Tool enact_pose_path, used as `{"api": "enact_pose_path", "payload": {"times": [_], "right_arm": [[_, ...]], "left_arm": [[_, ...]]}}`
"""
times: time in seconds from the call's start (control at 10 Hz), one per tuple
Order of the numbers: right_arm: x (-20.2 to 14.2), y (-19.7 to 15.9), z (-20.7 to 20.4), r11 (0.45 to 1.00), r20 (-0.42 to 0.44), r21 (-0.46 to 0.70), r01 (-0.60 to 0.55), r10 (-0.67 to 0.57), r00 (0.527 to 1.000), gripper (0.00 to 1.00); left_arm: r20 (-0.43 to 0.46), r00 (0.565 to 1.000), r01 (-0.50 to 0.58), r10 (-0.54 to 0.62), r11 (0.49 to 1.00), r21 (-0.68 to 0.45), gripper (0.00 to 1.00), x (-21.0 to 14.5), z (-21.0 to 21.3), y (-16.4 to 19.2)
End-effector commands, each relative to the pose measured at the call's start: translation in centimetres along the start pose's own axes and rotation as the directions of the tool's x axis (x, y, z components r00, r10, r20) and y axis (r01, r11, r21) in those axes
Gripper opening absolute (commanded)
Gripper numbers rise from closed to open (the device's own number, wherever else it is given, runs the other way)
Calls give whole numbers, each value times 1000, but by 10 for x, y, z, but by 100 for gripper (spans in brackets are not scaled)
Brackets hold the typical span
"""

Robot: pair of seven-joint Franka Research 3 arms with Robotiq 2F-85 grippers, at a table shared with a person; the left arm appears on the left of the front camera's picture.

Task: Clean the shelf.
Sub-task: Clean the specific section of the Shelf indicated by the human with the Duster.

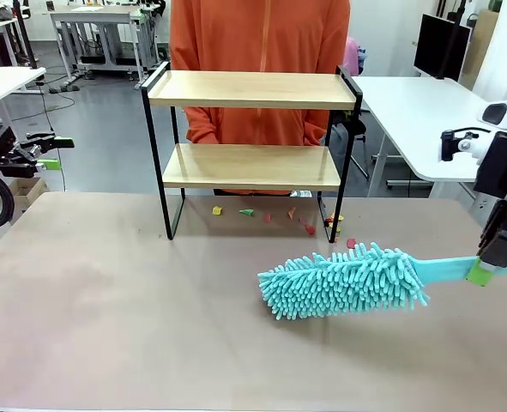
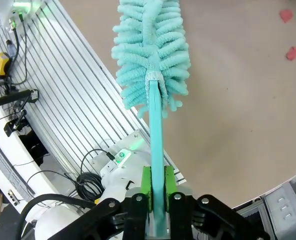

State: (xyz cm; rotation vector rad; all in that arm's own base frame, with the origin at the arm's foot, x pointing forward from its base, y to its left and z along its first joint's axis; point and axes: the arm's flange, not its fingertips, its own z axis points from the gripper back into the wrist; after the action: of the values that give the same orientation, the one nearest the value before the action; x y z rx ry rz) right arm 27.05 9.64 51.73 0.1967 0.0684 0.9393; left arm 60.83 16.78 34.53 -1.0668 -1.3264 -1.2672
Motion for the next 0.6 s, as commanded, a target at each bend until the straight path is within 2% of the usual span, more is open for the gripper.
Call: {"api": "enact_pose_path", "payload": {"times": [0.0, 0.5], "right_arm": [[3, 0, 4, 1000, 1, -3, 1, -1, 1000, 13], [3, 0, 4, 1000, 1, -3, 1, -1, 1000, 13]], "left_arm": [[-8, 1000, -1, 1, 1000, -9, 100, 3, -2, -2], [-8, 1000, -1, 1, 1000, -9, 100, 3, -2, -2]]}}
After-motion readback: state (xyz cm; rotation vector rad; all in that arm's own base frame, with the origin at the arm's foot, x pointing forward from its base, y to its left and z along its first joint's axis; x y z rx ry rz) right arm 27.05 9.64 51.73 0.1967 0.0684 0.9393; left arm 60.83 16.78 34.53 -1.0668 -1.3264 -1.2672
